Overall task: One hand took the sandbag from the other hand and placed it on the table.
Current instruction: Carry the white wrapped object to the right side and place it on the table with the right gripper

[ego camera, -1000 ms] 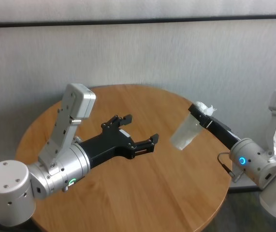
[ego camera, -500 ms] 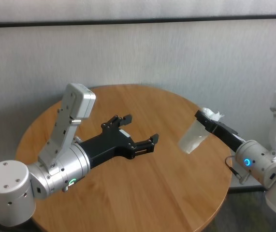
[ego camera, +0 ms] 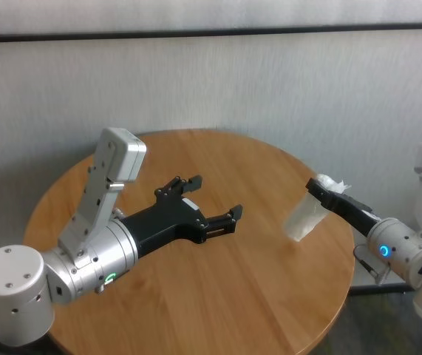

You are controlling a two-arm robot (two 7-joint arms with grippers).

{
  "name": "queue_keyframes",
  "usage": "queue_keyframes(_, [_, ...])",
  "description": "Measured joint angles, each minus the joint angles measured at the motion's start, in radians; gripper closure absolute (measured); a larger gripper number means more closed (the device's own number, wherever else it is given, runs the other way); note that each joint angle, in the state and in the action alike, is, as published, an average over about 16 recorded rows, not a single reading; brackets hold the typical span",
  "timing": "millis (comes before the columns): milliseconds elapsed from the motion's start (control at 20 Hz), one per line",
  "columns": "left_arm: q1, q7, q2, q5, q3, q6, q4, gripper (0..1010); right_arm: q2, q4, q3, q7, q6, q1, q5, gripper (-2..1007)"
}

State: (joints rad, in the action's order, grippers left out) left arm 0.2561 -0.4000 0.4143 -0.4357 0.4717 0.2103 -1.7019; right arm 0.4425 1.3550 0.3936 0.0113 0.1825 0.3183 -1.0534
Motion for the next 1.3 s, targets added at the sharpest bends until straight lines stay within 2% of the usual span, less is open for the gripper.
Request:
queue_keyframes(450, [0.0,0.0,0.0,0.0,0.0,0.0,0.0,10,0.008,-0.035,0.011,-0.04,0.045,0.019,0.03,386])
queue_keyframes(800, [0.0,0.0,0.0,0.0,0.0,0.0,0.0,10,0.013,-0.052,0.024,-0.071,0.065,0.031,0.042,375])
queue_keyframes(1050, [0.0,0.0,0.0,0.0,0.0,0.0,0.0,10,0.013,-0.053,0.025,-0.07,0.065,0.032,0.042,320])
queue_keyframes(1300, [0.0,0.0,0.0,0.0,0.0,0.0,0.0,10,0.012,-0.05,0.023,-0.066,0.061,0.03,0.039,219])
